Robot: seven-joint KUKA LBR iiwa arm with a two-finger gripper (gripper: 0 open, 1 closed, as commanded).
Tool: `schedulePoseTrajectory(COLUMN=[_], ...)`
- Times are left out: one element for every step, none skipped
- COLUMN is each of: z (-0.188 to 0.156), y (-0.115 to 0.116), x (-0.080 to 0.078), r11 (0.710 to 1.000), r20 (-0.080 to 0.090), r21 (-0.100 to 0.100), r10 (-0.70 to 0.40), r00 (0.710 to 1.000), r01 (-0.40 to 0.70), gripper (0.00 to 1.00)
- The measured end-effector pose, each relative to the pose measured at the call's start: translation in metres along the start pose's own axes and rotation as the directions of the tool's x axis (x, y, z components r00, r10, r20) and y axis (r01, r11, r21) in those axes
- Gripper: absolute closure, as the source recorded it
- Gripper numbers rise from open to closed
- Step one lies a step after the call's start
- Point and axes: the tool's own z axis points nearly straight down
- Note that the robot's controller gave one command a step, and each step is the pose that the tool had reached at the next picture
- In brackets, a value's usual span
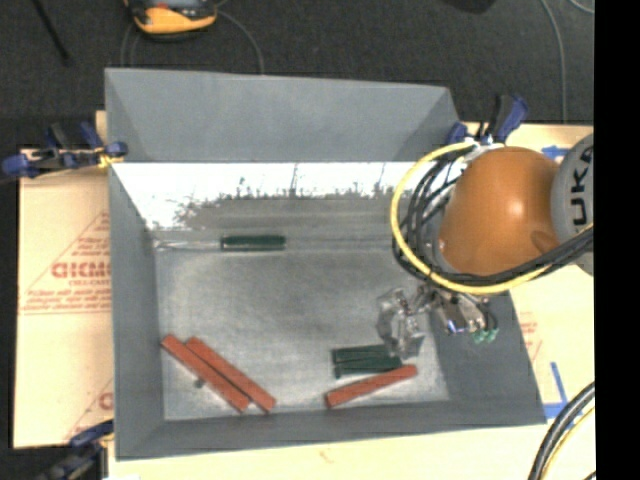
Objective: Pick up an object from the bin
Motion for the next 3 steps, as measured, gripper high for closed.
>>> schedulePoseTrajectory(z=[0.02,0.02,0.033], y=[0.025,0.025,0.025], x=[0.006,0.006,0.006], r11=[0.98,0.98,0.99], r20=[-0.007,-0.007,-0.001], r21=[-0.001,-0.001,0.0], r10=[0.197,0.197,0.139], r00=[0.98,0.98,0.99], r01=[-0.197,-0.197,-0.139], gripper=[0.0,0.0,0.0])
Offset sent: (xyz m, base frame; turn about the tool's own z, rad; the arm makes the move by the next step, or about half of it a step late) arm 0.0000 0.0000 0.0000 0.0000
